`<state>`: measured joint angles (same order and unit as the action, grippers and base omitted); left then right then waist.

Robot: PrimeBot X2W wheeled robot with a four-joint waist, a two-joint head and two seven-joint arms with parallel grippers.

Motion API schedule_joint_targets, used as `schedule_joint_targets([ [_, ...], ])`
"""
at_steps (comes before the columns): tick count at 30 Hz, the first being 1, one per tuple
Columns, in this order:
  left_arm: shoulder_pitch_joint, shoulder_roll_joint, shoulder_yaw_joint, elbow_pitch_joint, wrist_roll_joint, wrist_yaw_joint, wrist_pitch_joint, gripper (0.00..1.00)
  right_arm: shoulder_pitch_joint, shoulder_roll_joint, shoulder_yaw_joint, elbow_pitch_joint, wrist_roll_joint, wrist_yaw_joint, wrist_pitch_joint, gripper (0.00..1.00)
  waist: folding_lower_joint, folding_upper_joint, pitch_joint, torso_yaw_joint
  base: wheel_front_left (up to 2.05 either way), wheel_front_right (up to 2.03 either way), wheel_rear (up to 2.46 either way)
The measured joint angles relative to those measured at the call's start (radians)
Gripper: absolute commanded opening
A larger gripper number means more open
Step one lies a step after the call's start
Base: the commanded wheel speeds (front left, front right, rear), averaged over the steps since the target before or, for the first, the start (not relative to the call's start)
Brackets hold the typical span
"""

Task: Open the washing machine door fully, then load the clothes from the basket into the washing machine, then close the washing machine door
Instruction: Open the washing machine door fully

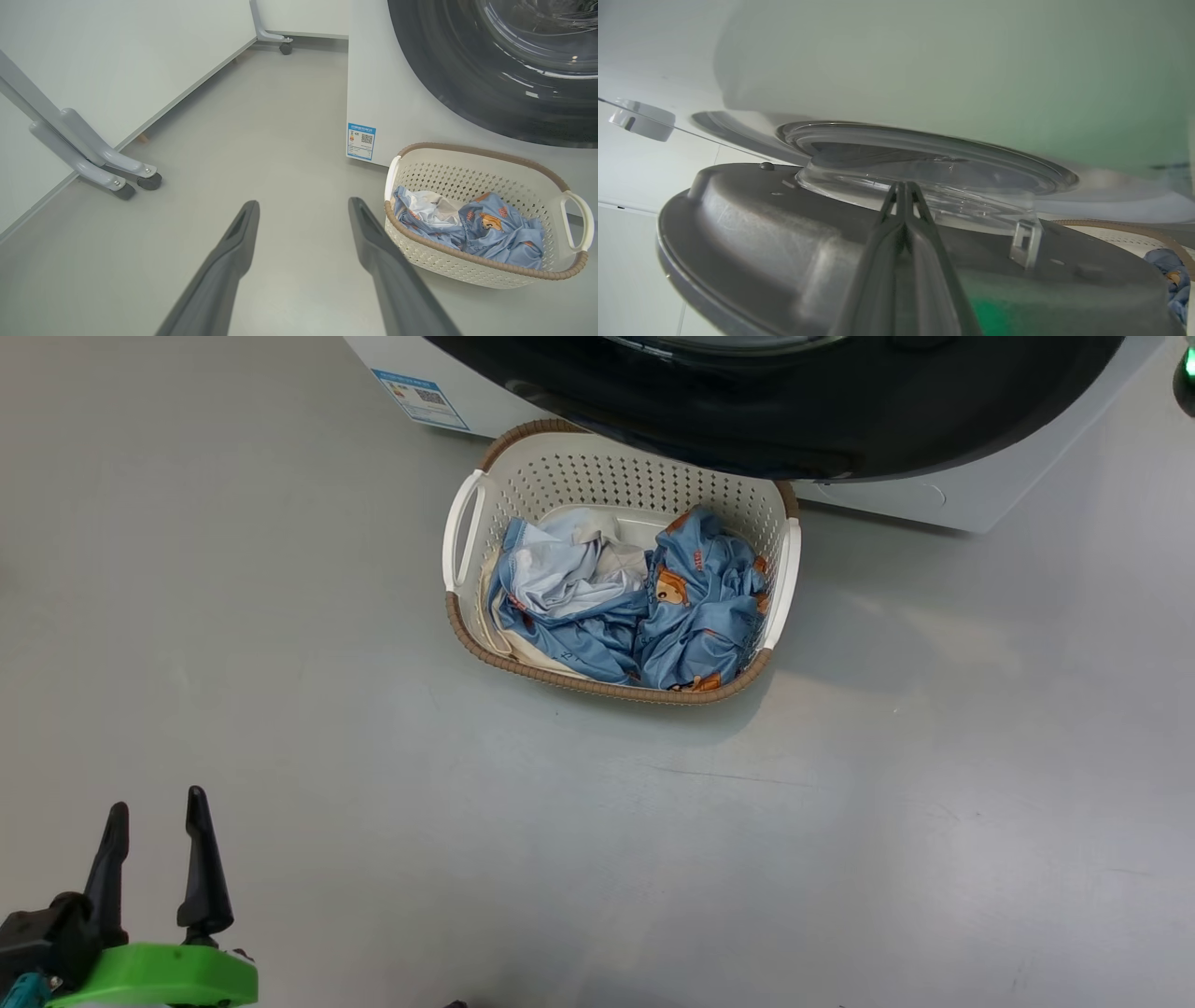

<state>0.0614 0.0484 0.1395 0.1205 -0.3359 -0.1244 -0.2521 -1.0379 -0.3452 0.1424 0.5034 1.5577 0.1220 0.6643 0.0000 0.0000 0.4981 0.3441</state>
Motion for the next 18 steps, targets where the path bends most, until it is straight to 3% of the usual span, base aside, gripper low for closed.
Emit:
schedule_joint_targets([
  [18,0.023,0.008,0.019,-0.014,-0.027,0.000,0.000,1.00,0.076,0.061,0.090,0.002,-0.002,0.000,0.057,0.00,0.0000,0.0000,-0.080,-0.041,0.00,0.00,0.00],
])
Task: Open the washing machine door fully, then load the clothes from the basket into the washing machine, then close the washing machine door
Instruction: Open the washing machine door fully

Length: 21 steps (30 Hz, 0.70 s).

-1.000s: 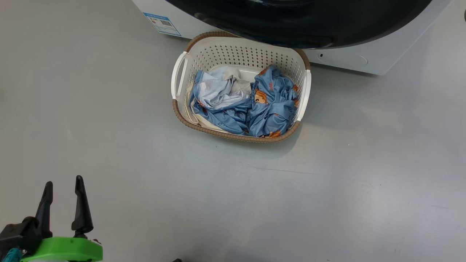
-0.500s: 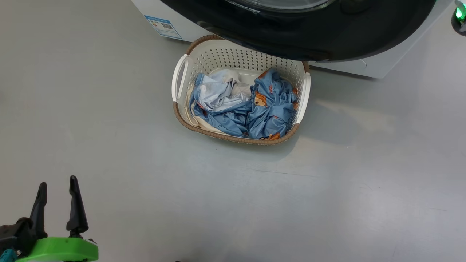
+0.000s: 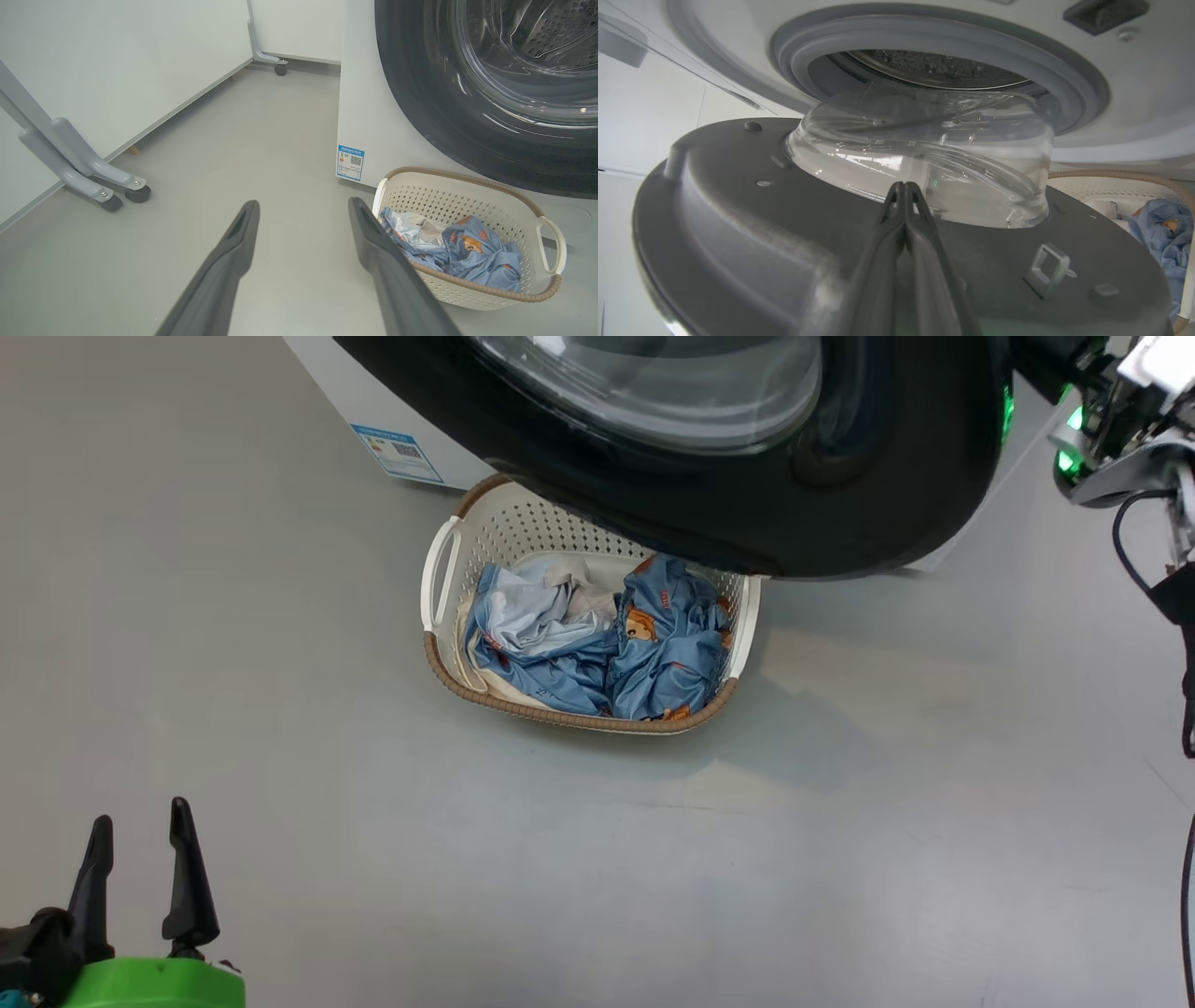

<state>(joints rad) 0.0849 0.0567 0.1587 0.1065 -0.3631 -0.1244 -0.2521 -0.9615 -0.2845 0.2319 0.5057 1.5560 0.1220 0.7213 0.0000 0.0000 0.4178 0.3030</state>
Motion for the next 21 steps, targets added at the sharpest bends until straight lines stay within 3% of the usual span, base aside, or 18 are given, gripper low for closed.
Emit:
schedule_joint_targets([
  [21,0.119,0.026,-0.002,-0.070,-0.034,0.000,0.000,1.00,0.213,0.165,0.130,-0.044,0.030,0.000,0.058,0.00,0.0000,0.0000,-0.156,-0.057,0.00,0.00,0.00],
])
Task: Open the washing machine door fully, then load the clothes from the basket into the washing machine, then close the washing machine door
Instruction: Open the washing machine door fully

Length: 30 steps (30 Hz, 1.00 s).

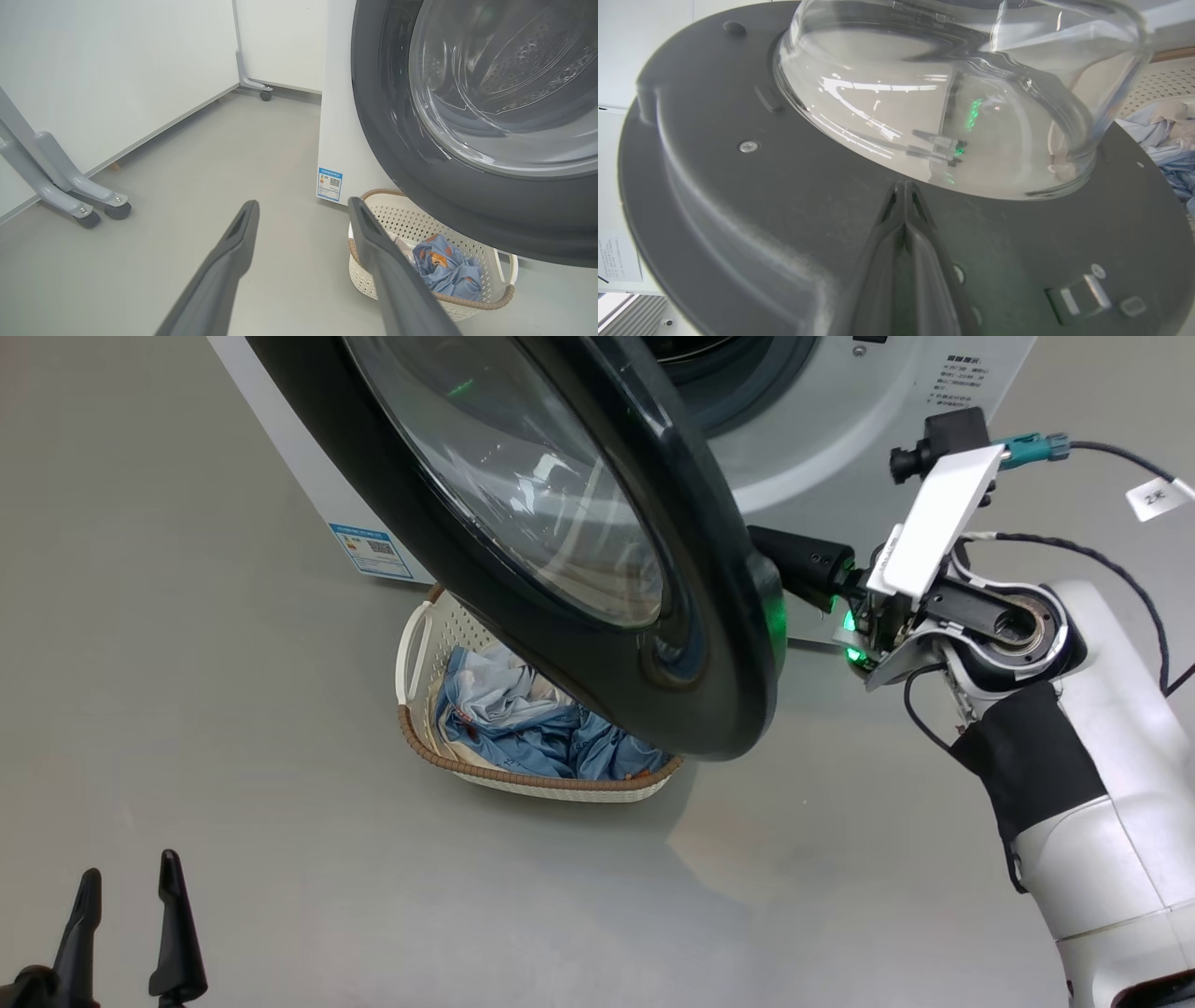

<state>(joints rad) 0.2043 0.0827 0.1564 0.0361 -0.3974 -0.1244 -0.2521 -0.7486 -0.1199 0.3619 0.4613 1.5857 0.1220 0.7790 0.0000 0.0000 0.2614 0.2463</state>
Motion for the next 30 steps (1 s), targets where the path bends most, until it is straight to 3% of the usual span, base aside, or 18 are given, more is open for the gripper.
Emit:
schedule_joint_targets([
  [12,0.035,-0.013,-0.018,-0.013,0.009,0.000,0.000,1.00,0.107,0.044,0.058,-0.027,0.040,0.000,0.006,0.00,0.0000,0.0000,-0.059,0.022,0.00,0.00,0.00],
  [21,0.063,-0.030,-0.060,-0.043,0.010,0.000,0.000,1.00,0.197,0.056,0.162,-0.042,0.054,0.000,0.005,0.00,0.0000,0.0000,-0.096,0.048,0.00,0.00,0.00],
  [30,0.123,-0.033,-0.076,-0.075,0.039,0.000,0.000,1.00,0.251,0.049,0.255,-0.107,0.150,0.000,-0.048,0.00,0.0000,0.0000,-0.145,0.065,0.00,0.00,0.00],
])
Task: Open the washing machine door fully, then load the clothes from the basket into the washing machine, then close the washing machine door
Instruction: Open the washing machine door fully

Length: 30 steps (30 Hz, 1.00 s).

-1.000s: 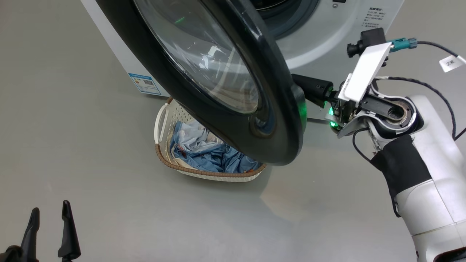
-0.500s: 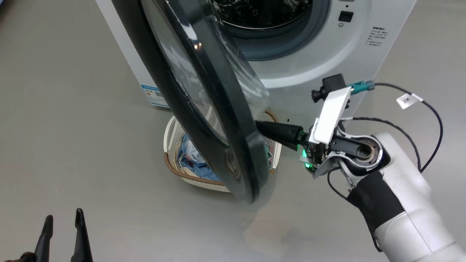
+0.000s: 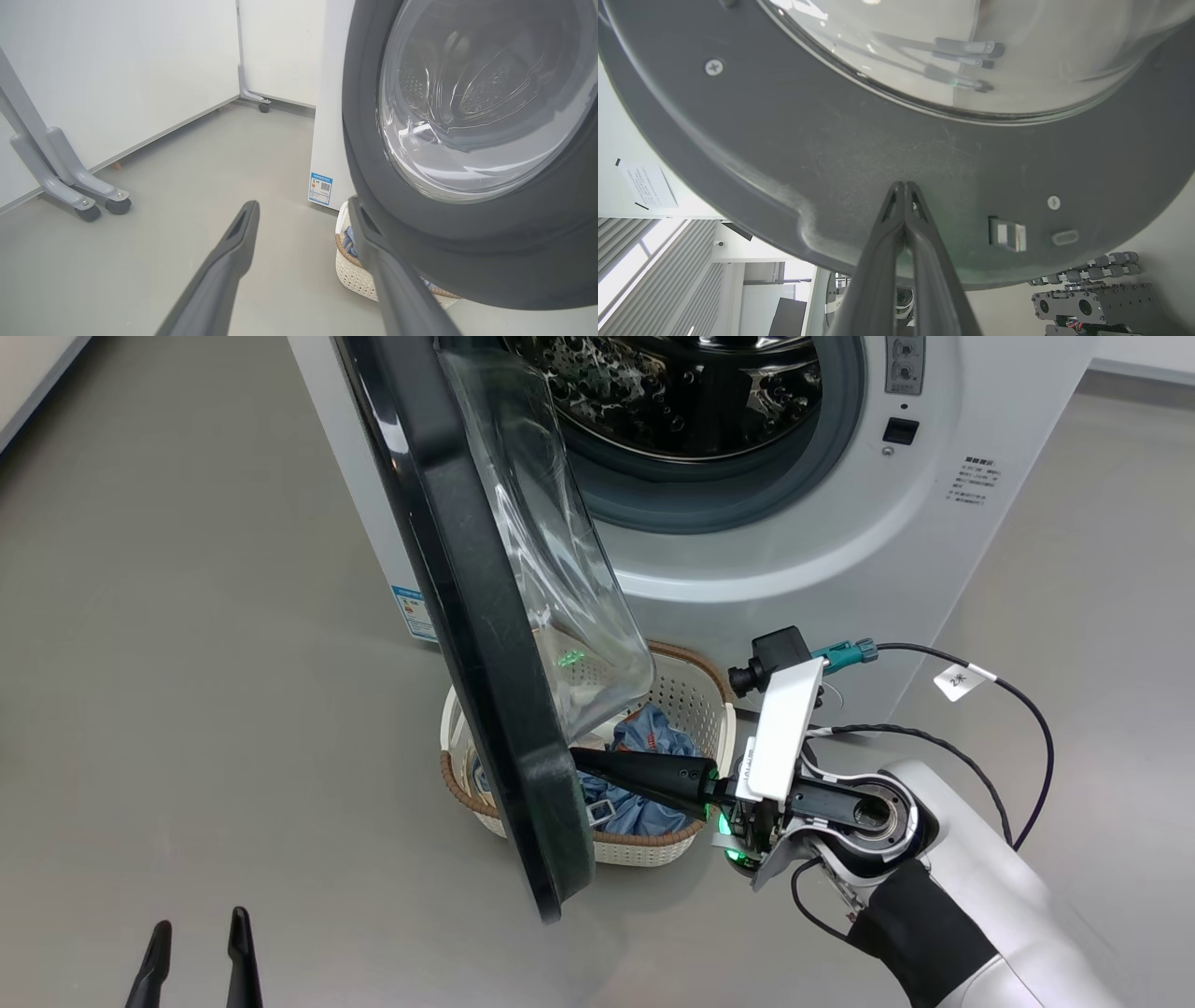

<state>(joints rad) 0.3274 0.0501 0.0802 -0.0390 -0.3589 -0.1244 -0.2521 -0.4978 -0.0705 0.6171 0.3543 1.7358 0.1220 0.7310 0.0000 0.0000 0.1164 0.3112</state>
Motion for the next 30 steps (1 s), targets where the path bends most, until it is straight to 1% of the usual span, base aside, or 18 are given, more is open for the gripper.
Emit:
schedule_joint_targets([
  [4,0.011,-0.001,-0.020,-0.009,0.009,0.000,0.000,1.00,0.007,0.003,0.021,-0.021,0.015,0.000,-0.028,0.00,0.0000,0.0000,-0.012,0.011,0.00,0.00,0.00],
  [11,0.048,-0.001,-0.021,-0.027,0.033,0.000,0.000,1.00,0.016,0.001,0.066,-0.036,0.036,0.000,-0.080,0.00,0.0000,0.0000,-0.039,0.040,0.00,0.00,0.00],
  [20,0.095,-0.001,-0.029,-0.042,0.033,0.000,0.000,1.00,0.022,0.001,0.123,-0.058,0.067,0.000,-0.141,0.00,0.0000,0.0000,-0.082,0.070,0.00,0.00,0.00],
  [26,0.131,-0.001,-0.022,-0.064,0.023,0.000,0.000,1.00,0.037,0.002,0.159,-0.066,0.085,0.000,-0.177,0.00,0.0000,0.0000,-0.108,0.079,0.00,0.00,0.00],
  [30,0.146,-0.001,-0.011,-0.075,0.012,0.001,0.000,1.00,0.037,0.004,0.174,-0.067,0.095,0.000,-0.193,0.00,0.0000,0.0000,-0.115,0.072,0.00,0.00,0.00],
])
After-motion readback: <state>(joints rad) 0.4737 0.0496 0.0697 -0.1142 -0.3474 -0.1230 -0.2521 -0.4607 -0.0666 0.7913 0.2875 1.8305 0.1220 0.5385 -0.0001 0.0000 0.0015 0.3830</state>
